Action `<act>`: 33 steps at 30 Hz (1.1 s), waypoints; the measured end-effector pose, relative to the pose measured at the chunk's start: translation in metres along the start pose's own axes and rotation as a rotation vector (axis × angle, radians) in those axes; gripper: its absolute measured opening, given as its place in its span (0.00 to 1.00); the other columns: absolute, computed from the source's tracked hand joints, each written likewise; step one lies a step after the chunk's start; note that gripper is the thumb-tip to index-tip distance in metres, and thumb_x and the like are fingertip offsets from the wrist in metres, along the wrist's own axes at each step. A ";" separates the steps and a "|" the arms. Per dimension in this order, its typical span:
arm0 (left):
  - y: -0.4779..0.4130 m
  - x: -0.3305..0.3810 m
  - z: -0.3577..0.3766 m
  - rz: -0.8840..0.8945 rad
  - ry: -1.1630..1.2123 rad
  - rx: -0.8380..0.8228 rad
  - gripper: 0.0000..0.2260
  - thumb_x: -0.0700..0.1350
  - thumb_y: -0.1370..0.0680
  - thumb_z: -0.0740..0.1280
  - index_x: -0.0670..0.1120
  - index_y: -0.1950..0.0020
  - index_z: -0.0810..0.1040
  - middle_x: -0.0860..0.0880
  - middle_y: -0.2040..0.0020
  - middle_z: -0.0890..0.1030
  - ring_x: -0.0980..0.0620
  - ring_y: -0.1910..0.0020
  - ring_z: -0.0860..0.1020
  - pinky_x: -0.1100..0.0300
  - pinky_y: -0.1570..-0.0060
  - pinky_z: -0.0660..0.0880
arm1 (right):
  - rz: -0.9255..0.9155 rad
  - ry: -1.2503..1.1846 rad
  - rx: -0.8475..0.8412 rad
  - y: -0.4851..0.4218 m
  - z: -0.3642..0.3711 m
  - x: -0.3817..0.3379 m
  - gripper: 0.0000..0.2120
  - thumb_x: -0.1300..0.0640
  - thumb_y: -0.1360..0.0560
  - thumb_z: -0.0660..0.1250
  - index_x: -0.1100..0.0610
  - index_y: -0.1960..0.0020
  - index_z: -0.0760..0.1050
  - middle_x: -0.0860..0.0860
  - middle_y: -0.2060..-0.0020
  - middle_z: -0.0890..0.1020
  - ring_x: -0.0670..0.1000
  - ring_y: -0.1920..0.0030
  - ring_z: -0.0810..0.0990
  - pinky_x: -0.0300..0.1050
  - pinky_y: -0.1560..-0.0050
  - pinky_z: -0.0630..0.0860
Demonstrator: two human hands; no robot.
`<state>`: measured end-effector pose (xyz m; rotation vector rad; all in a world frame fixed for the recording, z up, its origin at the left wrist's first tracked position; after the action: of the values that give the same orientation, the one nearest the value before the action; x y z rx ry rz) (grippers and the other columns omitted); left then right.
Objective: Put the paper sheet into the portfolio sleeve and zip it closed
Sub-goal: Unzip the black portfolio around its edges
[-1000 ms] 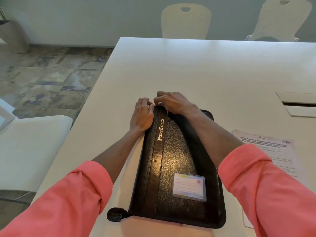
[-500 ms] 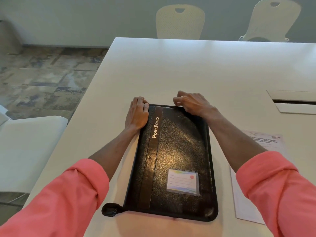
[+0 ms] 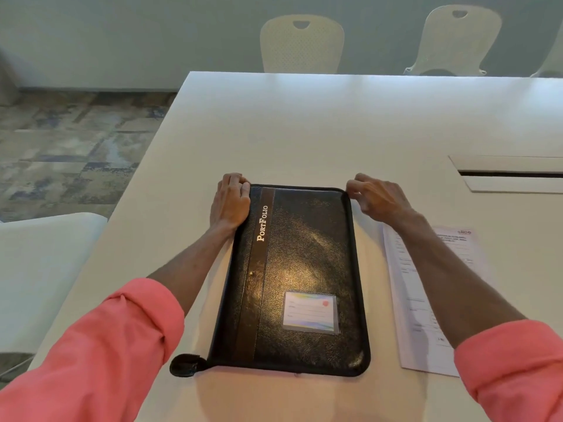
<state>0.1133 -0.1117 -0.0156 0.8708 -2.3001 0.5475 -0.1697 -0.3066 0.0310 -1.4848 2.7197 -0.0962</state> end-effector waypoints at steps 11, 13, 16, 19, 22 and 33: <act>0.106 0.079 0.045 0.484 -0.231 -0.409 0.32 0.68 0.14 0.53 0.64 0.11 0.47 0.55 0.10 0.47 0.54 0.11 0.40 0.45 0.13 0.37 | 0.190 -0.153 0.103 0.009 -0.003 -0.006 0.04 0.56 0.16 0.67 0.52 0.43 0.80 0.49 0.50 0.83 0.61 0.54 0.85 0.54 0.54 0.81; 0.117 0.079 0.058 0.512 -0.374 -0.440 0.33 0.72 0.15 0.48 0.65 0.11 0.43 0.55 0.10 0.44 0.53 0.11 0.38 0.45 0.13 0.37 | 0.212 -0.149 0.119 0.008 -0.004 -0.011 0.04 0.57 0.17 0.68 0.52 0.44 0.80 0.50 0.50 0.82 0.62 0.55 0.85 0.55 0.55 0.81; 0.113 0.079 0.059 0.497 -0.452 -0.398 0.33 0.72 0.14 0.46 0.65 0.11 0.42 0.54 0.09 0.44 0.51 0.11 0.40 0.44 0.12 0.41 | 0.258 -0.158 0.155 0.013 -0.005 -0.012 0.05 0.56 0.17 0.68 0.52 0.44 0.81 0.50 0.50 0.82 0.63 0.56 0.85 0.55 0.56 0.82; 0.105 0.078 0.059 0.485 -0.453 -0.372 0.32 0.72 0.14 0.46 0.65 0.11 0.44 0.55 0.09 0.46 0.51 0.10 0.42 0.45 0.12 0.42 | 0.273 -0.153 0.190 0.022 -0.005 -0.013 0.03 0.57 0.17 0.68 0.53 0.47 0.81 0.48 0.51 0.82 0.61 0.58 0.85 0.48 0.60 0.74; 0.097 0.079 0.061 0.467 -0.442 -0.376 0.32 0.72 0.14 0.46 0.65 0.11 0.44 0.55 0.09 0.46 0.51 0.10 0.43 0.44 0.12 0.42 | 0.281 -0.160 0.195 0.033 -0.003 -0.014 0.02 0.58 0.18 0.69 0.53 0.48 0.81 0.48 0.52 0.82 0.59 0.59 0.84 0.46 0.60 0.71; 0.094 0.084 0.058 0.449 -0.439 -0.365 0.32 0.72 0.14 0.46 0.65 0.11 0.46 0.55 0.09 0.48 0.51 0.10 0.45 0.44 0.12 0.44 | 0.315 -0.211 0.169 0.090 -0.002 -0.039 0.03 0.58 0.19 0.73 0.52 0.48 0.79 0.47 0.54 0.80 0.54 0.57 0.81 0.51 0.56 0.80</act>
<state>-0.0259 -0.1161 -0.0165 0.3130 -2.8966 0.1027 -0.2243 -0.2256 0.0266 -0.9528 2.6567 -0.1446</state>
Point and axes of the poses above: each hand's wrist, its own y-axis away from the middle knuckle, its own z-axis out of the palm, x = y × z, the point moved 9 cm from there along -y, towards the middle knuckle
